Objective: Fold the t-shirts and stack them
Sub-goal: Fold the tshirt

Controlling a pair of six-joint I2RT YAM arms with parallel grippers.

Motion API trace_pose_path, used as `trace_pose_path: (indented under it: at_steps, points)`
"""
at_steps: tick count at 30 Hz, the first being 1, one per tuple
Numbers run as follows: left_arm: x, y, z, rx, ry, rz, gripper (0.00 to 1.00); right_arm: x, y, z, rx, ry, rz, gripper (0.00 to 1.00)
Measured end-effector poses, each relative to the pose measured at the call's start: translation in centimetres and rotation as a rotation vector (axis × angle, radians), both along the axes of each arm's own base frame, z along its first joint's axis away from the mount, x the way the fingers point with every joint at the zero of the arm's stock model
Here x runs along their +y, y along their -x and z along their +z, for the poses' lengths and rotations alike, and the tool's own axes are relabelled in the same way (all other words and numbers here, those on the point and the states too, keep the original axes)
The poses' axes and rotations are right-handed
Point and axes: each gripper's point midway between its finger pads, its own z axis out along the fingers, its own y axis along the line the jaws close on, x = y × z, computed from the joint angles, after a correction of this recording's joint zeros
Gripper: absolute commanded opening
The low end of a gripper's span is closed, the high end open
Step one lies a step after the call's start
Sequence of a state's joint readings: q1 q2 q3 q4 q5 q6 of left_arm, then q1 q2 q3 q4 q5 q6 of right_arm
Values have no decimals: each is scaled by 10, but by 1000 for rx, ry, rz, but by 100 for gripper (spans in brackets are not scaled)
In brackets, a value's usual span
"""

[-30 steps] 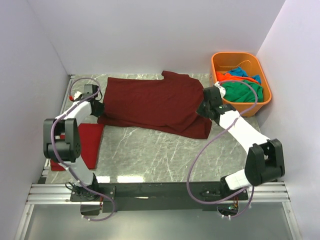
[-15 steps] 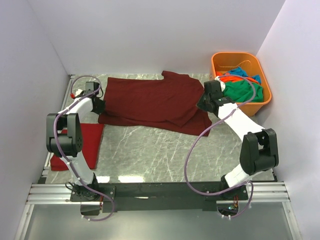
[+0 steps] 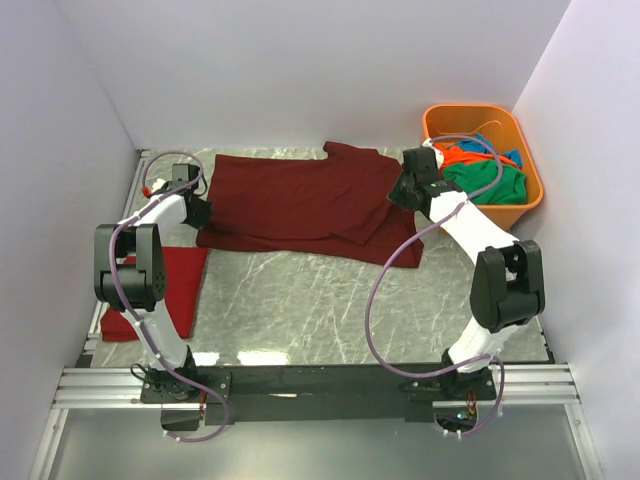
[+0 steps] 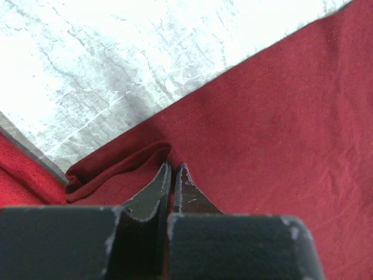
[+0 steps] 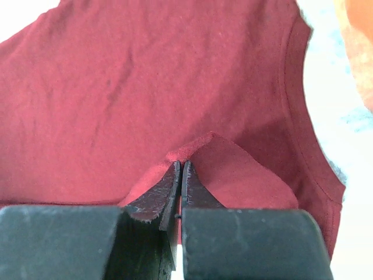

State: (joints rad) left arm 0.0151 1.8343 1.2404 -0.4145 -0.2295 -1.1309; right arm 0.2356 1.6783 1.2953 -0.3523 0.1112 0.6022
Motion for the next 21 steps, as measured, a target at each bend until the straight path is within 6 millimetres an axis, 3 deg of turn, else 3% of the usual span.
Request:
trace_pose_path:
  at_steps: [12,21]
  points:
    - [0,-3,2,-12,10,11,1,1,-20,29,-69,15,5,0]
    - [0,-13,8,-36,15,10,1,-7,-21,28,-72,38,-15,0]
